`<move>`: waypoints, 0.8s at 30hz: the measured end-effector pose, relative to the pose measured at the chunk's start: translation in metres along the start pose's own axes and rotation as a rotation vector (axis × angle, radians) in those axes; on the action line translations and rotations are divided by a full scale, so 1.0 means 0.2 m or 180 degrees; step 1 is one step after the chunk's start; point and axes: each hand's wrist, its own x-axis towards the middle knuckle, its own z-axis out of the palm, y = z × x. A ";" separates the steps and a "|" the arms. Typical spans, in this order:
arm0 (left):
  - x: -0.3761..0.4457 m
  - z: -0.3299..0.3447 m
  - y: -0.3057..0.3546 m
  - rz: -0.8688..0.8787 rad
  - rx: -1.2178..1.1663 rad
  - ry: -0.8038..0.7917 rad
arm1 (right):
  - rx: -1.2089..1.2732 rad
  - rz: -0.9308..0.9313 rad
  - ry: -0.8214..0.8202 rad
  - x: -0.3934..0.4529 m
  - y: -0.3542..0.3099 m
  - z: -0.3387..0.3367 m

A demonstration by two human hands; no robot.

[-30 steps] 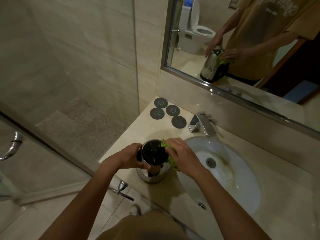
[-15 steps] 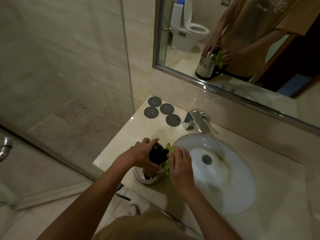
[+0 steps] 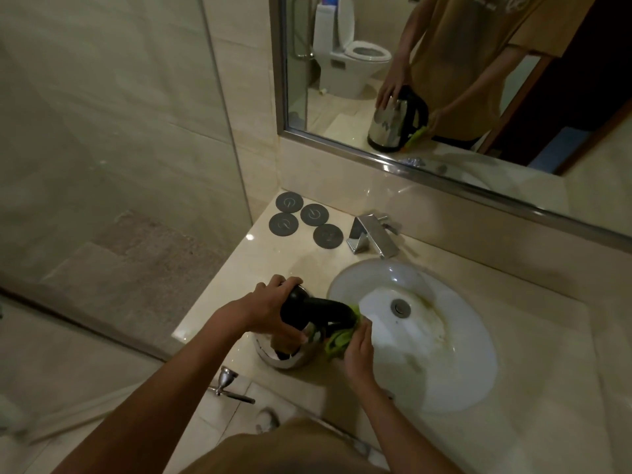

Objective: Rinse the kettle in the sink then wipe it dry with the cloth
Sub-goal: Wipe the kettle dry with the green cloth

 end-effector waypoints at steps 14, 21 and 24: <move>0.01 -0.01 0.01 -0.0042 0.0094 -0.0001 | -0.2546 -0.2087 -0.0636 0.00 -0.27 0.06; 0.04 -0.01 0.28 0.0688 0.1034 0.0309 | -0.1480 -0.0855 -0.0973 0.06 -0.32 -0.06; 0.10 0.05 0.49 0.1020 0.1150 0.0424 | -0.0790 -0.0202 -0.0624 0.08 -0.41 -0.18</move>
